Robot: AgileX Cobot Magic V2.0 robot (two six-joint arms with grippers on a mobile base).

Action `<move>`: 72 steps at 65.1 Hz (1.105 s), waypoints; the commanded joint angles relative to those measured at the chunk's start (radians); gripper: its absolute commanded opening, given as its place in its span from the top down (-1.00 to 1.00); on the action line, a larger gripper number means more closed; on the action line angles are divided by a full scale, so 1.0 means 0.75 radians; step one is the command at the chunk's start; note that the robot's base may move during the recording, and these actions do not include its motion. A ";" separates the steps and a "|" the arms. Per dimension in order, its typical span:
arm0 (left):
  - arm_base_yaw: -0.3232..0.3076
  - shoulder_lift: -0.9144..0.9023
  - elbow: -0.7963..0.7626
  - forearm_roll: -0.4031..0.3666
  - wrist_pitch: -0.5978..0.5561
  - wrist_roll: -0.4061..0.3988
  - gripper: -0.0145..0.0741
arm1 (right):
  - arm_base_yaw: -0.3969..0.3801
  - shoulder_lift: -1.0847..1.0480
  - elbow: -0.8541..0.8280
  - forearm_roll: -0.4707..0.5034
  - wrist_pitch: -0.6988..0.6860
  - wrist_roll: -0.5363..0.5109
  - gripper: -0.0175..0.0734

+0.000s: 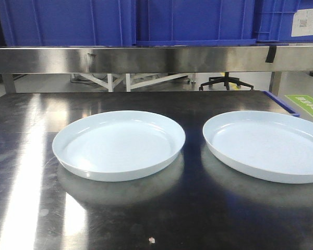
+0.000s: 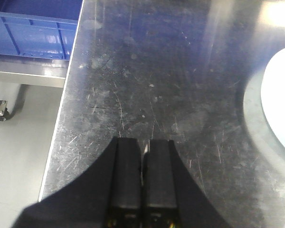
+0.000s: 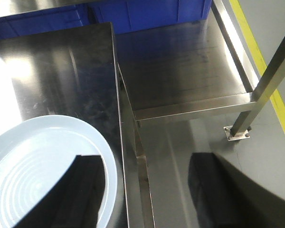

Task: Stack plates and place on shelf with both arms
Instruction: 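Grasp the rim of the other plate with the right gripper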

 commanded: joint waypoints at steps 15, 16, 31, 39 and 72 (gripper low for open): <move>-0.008 -0.005 -0.038 -0.006 -0.099 -0.008 0.48 | 0.001 -0.009 -0.048 -0.010 -0.061 -0.007 0.31; -0.008 -0.005 -0.038 -0.006 -0.099 -0.008 0.48 | 0.001 -0.009 -0.048 -0.010 -0.056 -0.007 0.39; -0.008 -0.005 -0.038 -0.006 -0.099 -0.008 0.48 | 0.001 0.018 -0.045 0.012 -0.009 -0.007 0.50; -0.008 -0.005 -0.038 -0.006 -0.104 -0.008 0.48 | 0.001 0.052 -0.045 0.047 0.043 -0.007 0.41; -0.008 -0.005 -0.038 -0.006 -0.104 -0.008 0.48 | 0.001 0.277 -0.060 0.121 0.035 -0.007 -0.25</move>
